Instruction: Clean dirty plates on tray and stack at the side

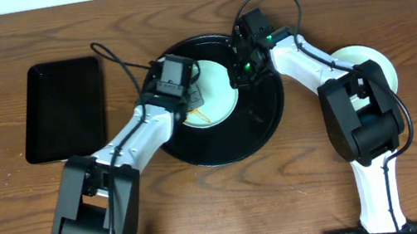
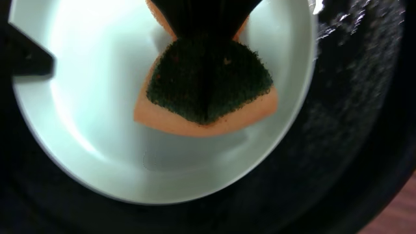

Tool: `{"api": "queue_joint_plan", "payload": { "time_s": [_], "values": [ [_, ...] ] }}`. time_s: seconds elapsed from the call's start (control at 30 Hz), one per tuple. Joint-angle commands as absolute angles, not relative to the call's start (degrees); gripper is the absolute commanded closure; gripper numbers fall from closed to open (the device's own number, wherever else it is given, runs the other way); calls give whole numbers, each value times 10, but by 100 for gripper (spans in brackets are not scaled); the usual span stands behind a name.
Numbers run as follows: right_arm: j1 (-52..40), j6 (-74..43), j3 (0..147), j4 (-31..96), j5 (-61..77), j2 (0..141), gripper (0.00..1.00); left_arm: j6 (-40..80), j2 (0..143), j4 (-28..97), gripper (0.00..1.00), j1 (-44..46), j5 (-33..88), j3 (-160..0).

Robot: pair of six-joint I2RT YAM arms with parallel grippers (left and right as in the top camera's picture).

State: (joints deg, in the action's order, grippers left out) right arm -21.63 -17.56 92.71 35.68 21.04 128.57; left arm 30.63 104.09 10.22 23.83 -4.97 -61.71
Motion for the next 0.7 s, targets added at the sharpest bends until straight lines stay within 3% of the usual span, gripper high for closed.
{"api": "queue_joint_plan", "payload": {
  "time_s": [0.0,0.17,0.5,0.67],
  "values": [
    [-222,-182,911,367,195,1328,99,318,1074,93,93,250,-89,-621],
    [-222,-182,911,369,193,1328,99,414,1128,112,93,251,-59,-621],
    [-222,-182,911,369,189,1328,99,428,1120,140,93,251,207,-622],
    [-222,-182,911,369,189,1328,99,420,1118,104,93,250,192,-622]
  ]
}}
